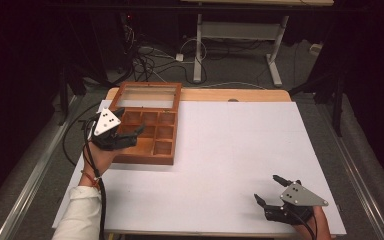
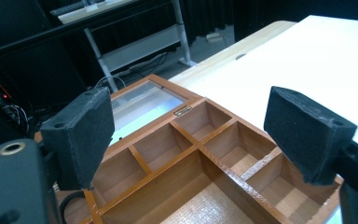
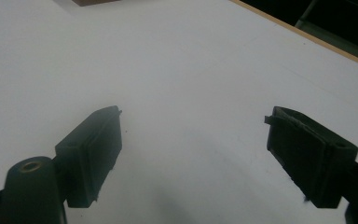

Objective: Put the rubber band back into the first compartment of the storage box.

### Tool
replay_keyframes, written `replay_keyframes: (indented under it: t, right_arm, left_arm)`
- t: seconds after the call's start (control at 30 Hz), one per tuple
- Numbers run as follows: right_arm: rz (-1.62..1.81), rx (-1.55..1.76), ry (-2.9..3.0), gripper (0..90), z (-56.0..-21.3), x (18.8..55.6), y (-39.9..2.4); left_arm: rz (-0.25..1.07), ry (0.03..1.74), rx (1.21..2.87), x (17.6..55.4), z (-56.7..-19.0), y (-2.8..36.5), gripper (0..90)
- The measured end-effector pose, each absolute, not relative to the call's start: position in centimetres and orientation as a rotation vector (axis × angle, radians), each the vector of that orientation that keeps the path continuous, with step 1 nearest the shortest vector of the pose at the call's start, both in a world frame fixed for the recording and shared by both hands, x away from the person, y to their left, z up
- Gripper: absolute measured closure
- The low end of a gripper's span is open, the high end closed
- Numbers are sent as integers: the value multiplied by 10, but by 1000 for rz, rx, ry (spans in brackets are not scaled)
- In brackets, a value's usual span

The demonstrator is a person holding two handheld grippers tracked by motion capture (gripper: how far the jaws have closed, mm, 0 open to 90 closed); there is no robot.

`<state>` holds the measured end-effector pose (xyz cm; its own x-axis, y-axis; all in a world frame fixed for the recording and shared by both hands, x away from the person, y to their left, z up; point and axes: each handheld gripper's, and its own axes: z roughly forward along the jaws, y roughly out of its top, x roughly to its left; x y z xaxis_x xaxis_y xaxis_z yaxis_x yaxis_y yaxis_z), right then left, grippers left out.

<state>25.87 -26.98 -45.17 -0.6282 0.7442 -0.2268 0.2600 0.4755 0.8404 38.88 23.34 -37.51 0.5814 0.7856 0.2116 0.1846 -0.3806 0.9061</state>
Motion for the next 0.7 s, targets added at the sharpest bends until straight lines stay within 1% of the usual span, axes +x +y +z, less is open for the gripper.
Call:
replay_keyframes:
  t: [0.7]
  right_arm:
    - [1086, 816, 2148, 188, -450, 259, -267]
  left_arm:
    - [812, 694, 1902, 359, -369, 218, 157]
